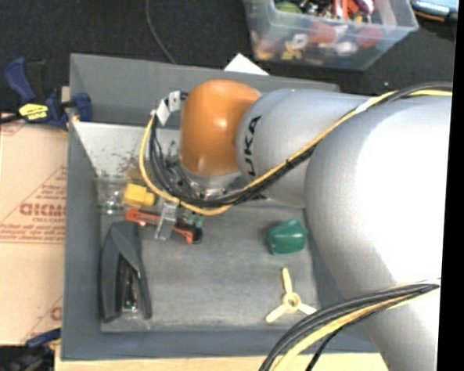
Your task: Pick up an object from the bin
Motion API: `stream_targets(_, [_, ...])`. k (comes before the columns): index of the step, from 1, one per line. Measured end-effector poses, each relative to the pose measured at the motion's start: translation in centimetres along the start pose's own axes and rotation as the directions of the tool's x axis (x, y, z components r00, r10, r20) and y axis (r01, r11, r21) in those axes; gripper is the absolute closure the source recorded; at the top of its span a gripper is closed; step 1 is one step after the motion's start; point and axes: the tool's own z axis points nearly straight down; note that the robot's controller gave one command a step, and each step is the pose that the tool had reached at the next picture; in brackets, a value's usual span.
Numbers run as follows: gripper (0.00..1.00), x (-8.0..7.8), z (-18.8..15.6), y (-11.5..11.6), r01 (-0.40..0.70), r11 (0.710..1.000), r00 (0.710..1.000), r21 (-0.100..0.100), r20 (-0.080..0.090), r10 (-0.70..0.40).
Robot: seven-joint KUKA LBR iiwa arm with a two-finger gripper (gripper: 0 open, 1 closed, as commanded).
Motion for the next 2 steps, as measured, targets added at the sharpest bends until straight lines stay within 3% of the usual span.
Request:
stream_targets(1, [1.0,0.1,-3.7,0.0,-0.001,1.0,1.0,0.001,-0.004,0.001])
stream_targets(2, [1.0,-0.2,-7.6,0.1,-0.001,1.0,1.0,-0.003,0.004,0.001])
